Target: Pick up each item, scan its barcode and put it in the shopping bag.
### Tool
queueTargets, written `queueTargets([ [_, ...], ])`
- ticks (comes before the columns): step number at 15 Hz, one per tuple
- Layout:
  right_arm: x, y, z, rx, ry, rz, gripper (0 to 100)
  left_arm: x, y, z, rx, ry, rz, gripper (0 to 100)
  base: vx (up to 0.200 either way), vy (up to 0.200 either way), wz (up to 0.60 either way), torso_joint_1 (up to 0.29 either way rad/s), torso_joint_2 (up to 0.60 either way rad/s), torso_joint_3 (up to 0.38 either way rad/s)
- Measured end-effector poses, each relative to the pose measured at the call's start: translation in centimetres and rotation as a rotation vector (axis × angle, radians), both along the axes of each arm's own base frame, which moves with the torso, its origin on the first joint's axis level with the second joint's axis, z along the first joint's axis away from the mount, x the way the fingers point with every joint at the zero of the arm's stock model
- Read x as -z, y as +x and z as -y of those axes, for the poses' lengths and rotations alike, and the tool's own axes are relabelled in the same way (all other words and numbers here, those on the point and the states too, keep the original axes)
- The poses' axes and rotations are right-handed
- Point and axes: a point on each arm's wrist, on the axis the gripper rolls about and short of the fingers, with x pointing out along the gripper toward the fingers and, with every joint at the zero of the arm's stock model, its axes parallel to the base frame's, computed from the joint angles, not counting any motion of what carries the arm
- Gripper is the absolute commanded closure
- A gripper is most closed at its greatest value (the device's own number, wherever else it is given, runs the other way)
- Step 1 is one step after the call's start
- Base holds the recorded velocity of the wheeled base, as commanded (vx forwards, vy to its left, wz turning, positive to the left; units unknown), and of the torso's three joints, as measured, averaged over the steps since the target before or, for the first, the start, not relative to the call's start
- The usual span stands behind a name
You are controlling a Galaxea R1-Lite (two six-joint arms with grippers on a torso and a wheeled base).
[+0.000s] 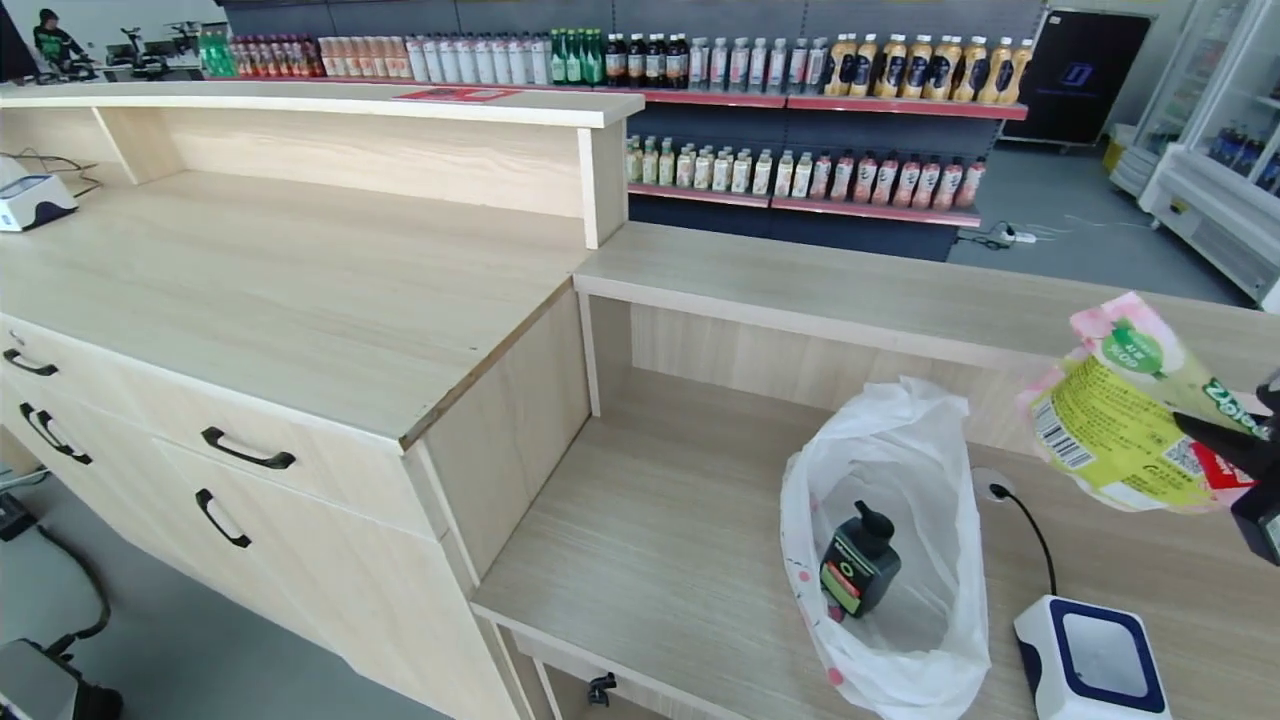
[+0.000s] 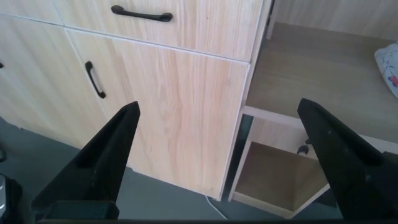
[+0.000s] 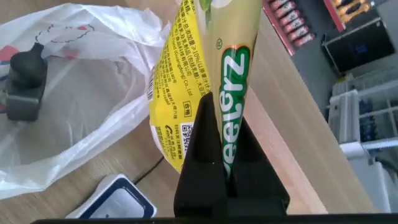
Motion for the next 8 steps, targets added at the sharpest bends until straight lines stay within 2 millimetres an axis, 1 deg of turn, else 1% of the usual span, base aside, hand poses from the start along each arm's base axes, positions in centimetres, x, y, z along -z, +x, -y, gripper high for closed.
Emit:
queueTargets([
  [2, 0.6, 1.6, 0.1, -0.034, -0.06, 0.003, 100, 0.0, 0.0, 0.0, 0.001, 0.0, 0.0, 0, 0.0, 0.0, 0.0, 0.0, 0.0, 0.0],
  [5, 1.7, 3.8, 0.6, -0.156, -0.132, 0.011, 100, 0.0, 0.0, 0.0, 0.0, 0.0, 0.0, 0, 0.0, 0.0, 0.0, 0.0, 0.0, 0.0],
  [8, 3.4, 5.2, 3.2, -0.295, -0.283, 0.006, 100, 0.0, 0.0, 0.0, 0.0, 0.0, 0.0, 0, 0.0, 0.0, 0.0, 0.0, 0.0, 0.0],
])
